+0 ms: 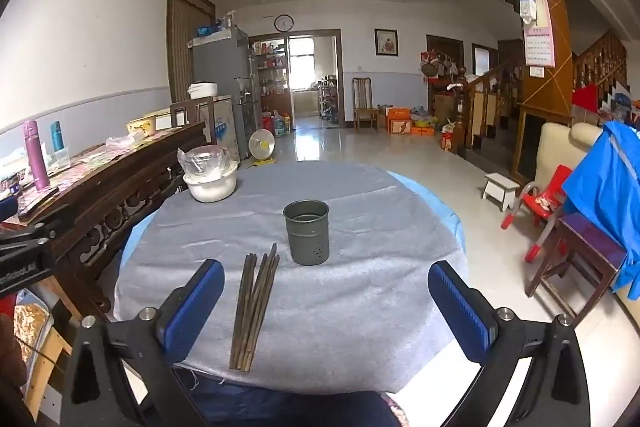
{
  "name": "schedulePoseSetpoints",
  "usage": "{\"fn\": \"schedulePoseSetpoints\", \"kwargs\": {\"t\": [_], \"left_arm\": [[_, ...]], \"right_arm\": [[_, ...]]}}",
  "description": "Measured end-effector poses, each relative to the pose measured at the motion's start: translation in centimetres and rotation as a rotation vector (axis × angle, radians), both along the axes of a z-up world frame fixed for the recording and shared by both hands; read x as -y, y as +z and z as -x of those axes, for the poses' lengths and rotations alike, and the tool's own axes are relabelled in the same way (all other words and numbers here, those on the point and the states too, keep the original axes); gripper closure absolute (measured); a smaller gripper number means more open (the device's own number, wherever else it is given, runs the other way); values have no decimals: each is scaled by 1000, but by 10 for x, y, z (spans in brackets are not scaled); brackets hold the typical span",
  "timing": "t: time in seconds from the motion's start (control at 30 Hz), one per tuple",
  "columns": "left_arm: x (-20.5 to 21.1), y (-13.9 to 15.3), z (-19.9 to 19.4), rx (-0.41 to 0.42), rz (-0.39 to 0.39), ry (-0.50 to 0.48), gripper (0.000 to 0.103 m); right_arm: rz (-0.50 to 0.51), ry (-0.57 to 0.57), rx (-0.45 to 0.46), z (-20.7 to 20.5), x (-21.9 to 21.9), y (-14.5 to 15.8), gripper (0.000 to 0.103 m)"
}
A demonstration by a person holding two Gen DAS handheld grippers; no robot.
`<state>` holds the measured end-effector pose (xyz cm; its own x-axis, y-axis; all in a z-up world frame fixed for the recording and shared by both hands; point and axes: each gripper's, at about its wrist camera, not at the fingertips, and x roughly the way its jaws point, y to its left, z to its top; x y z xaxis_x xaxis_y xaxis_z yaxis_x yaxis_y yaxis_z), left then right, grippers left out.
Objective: Organize utensils
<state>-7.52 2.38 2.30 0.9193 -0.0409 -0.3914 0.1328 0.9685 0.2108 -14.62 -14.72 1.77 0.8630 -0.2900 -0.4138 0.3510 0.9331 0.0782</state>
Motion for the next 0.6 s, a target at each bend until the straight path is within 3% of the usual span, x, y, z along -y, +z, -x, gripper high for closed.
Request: {"fn": "schedulePoseSetpoints", "kwargs": {"t": [0.6], "left_arm": [[-9,-4,-10,-55,20,7,0]], "right_arm": [[-19,2,-35,-7,1,-7,0]]}}
